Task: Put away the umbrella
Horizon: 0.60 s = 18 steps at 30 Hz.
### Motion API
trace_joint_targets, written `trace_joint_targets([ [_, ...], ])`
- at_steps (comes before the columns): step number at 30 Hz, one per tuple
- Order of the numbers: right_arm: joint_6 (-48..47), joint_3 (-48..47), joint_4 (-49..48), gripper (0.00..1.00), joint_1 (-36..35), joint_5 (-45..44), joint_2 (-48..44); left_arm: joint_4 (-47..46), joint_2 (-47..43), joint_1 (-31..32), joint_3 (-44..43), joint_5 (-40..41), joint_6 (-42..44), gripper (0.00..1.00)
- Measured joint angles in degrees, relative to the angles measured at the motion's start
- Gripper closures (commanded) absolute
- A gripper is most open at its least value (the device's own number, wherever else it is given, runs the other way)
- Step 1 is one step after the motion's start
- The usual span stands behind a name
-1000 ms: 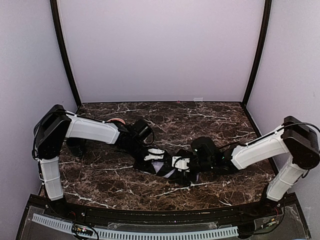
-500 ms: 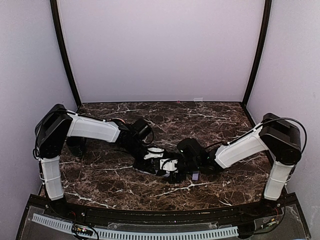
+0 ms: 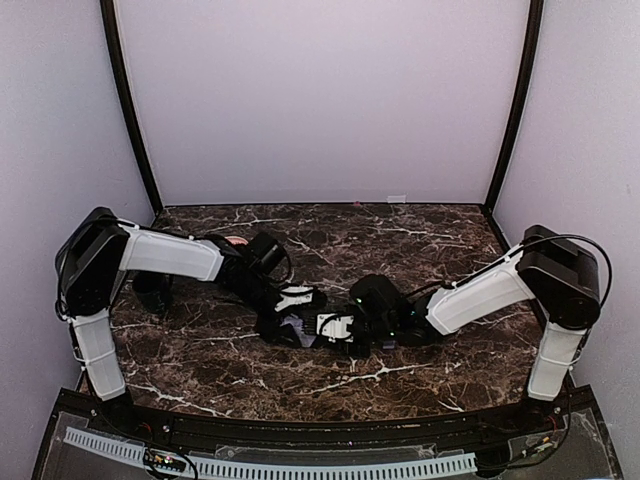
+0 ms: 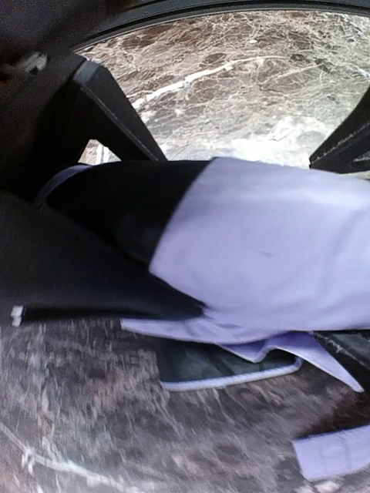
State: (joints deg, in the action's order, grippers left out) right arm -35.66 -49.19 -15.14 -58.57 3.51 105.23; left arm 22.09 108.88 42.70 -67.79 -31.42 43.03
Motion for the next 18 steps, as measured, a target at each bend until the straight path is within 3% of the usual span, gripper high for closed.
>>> trace_joint_targets([
  [8,4.4,0.0,2.7,1.0,3.5,0.1,-2.3,-12.5,-18.1,-3.7,10.7,0.2,-7.6,0.19],
  [10,6.0,0.0,4.7,1.0,5.9,0.2,-4.6,-17.2,-23.8,-4.3,13.2,0.3,-9.9,0.2],
  [14,8.1,0.0,7.1,1.0,10.9,0.3,-12.0,-25.3,-32.1,-4.3,16.6,0.1,-14.3,0.33],
  [18,8.1,-1.3,9.2,1.0,13.9,0.8,-19.0,-28.5,-32.9,-4.3,17.9,-1.1,-17.3,0.28],
])
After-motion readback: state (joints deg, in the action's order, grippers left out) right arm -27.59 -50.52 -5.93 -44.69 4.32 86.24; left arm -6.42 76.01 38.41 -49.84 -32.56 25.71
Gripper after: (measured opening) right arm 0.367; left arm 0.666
